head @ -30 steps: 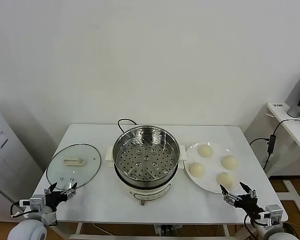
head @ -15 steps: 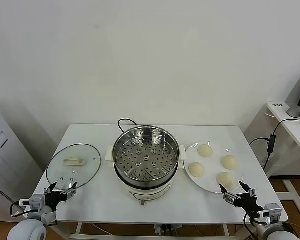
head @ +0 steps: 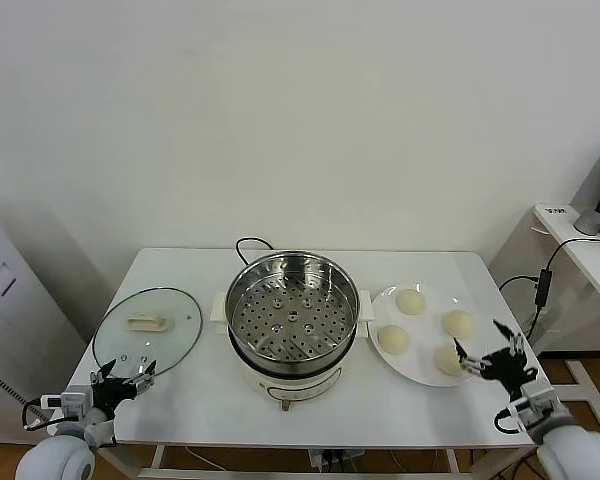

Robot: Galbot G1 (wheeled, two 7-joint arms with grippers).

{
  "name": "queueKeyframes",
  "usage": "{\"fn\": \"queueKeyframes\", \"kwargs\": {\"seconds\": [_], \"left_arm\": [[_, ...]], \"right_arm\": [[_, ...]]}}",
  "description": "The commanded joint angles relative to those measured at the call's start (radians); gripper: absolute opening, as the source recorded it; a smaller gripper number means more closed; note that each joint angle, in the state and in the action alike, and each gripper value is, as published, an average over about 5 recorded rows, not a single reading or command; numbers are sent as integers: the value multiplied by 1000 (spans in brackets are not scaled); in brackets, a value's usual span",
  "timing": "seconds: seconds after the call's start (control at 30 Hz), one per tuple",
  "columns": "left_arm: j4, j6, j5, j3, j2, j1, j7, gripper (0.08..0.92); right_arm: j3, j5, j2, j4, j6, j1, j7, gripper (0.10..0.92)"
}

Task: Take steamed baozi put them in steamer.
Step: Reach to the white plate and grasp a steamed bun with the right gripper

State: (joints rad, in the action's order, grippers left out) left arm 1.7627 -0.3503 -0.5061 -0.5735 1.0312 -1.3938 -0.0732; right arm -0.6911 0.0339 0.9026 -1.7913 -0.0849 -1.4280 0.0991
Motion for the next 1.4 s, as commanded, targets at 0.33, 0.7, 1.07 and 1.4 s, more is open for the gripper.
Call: {"fn": "queueKeyframes", "kwargs": {"seconds": [0.33, 0.7, 1.07, 1.4], "left_arm": [[6, -30, 47, 26, -9, 31, 16, 823], [4, -56, 53, 21, -10, 27, 18, 823], [-5, -60, 45, 20, -12, 27, 25, 823], [-15, -59, 42, 16, -13, 31, 27, 823]], "right_arm": [[304, -479, -227, 310, 89, 554, 381, 823], [810, -324, -314, 542, 82, 1037, 655, 823], [1272, -203, -170, 828, 196, 1486, 921, 823], [1310, -307, 46, 1112, 373, 1558, 1071, 823]]}}
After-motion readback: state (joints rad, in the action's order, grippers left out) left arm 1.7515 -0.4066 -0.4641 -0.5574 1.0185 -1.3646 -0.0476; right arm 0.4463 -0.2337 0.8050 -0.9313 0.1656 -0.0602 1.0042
